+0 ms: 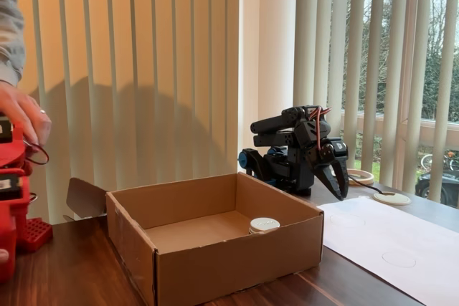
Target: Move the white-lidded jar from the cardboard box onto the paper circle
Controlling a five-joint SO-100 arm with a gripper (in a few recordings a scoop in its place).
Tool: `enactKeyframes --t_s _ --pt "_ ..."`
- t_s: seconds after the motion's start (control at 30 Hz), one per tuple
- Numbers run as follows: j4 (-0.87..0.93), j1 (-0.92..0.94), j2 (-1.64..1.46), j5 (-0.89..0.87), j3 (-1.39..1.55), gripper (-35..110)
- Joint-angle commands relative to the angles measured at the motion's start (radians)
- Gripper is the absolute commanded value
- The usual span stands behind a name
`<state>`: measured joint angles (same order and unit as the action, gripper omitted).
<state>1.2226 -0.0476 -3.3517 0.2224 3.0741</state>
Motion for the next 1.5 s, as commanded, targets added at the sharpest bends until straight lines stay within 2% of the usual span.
enactKeyframes --t_s 0.0,0.07,0.17,0.2,0.3,0.33,0.47,0.7,0.93,1.23,1.47 --pt "0.002 -0.095 -0.063 0.120 -0.023 0" --pt "-0.025 -0.091 -0.063 0.196 -0.011 0" --pt "-0.037 -0.031 -0.063 0.149 -0.009 2" --pt "-0.040 -0.006 -0.063 0.198 -0.006 5" --pt "-0.044 0.021 -0.063 0.545 0.029 20" --pt "-0.044 0.017 -0.063 0.594 0.035 22" --pt "-0.049 0.064 -0.046 0.508 0.000 22" --pt "-0.064 0.104 0.130 0.359 -0.225 24" --pt "-0.037 0.207 0.445 0.390 -0.565 28" --pt "-0.025 0.436 0.703 0.649 -0.871 28" --pt "-0.097 0.650 0.792 0.982 -0.919 29"
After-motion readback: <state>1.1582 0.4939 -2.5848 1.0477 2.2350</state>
